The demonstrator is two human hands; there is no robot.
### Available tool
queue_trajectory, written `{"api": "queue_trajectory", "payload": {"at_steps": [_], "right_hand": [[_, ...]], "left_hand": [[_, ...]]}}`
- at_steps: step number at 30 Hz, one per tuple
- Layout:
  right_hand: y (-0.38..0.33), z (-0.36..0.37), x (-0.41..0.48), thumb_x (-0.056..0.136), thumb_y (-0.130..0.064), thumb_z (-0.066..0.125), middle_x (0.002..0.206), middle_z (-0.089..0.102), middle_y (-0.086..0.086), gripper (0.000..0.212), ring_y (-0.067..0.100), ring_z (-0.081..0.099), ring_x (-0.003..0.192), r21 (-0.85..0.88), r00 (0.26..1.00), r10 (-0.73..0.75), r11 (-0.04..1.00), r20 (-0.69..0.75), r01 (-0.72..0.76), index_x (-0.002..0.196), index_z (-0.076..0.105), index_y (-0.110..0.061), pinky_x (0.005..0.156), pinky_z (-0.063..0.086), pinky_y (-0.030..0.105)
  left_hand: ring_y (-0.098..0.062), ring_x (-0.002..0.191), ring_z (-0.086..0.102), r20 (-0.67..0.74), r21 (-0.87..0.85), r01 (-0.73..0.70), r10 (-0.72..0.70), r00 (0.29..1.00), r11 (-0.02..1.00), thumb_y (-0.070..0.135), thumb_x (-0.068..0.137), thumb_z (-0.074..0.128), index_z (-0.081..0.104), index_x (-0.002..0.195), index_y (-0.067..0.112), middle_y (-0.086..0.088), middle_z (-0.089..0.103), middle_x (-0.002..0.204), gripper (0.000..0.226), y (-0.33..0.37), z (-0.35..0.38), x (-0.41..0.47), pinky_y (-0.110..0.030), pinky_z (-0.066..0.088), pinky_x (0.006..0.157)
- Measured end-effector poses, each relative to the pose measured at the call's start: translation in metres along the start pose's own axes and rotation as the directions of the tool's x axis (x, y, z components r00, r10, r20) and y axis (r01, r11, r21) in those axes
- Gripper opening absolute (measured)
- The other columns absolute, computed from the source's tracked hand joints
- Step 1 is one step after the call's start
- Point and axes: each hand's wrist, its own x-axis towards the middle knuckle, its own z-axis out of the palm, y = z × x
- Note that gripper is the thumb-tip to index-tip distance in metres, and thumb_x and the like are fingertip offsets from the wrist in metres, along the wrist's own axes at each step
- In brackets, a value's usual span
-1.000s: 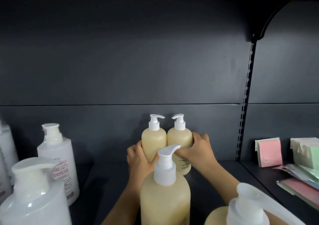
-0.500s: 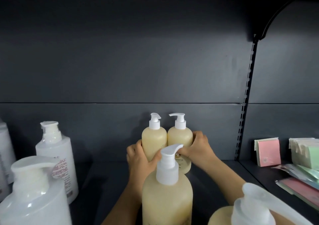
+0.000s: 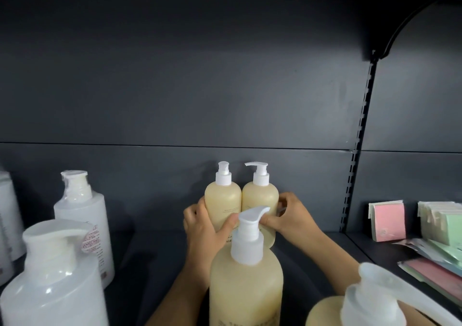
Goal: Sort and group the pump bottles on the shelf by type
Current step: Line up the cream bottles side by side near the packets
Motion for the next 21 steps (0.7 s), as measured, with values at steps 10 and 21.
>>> {"api": "queue_trajectory", "payload": {"at_steps": [10, 21], "right_hand": [[-0.004, 0.007, 0.000, 0.077, -0.023, 0.074, 0.093, 0.062, -0.004, 0.028, 0.010, 0.058, 0.079, 0.062, 0.993, -0.085, 0.995, 0.078, 0.081, 0.096, 0.054, -0.024, 0.062, 0.044, 0.014], [0.006, 0.018, 0.014, 0.086, -0.005, 0.062, 0.090, 0.054, -0.008, 0.024, 0.021, 0.053, 0.096, 0.098, 0.995, 0.002, 0.995, 0.101, -0.012, 0.101, 0.055, -0.023, 0.088, 0.043, 0.031]], "left_hand": [[-0.018, 0.125, 0.045, 0.004, -0.363, 0.000, 0.002, 1.000, 0.932, 0.037, 0.092, 0.048, 0.033, 0.140, 0.021, 0.000, 0.043, 0.141, 0.053, 0.000, -0.013, -0.010, -0.034, 0.039, 0.102], [-0.008, 0.107, 0.045, -0.068, -0.360, -0.032, 0.008, 0.998, 0.933, 0.029, 0.087, 0.059, 0.038, 0.136, 0.019, 0.000, 0.044, 0.137, 0.054, -0.004, -0.016, -0.010, -0.024, 0.036, 0.084]]}}
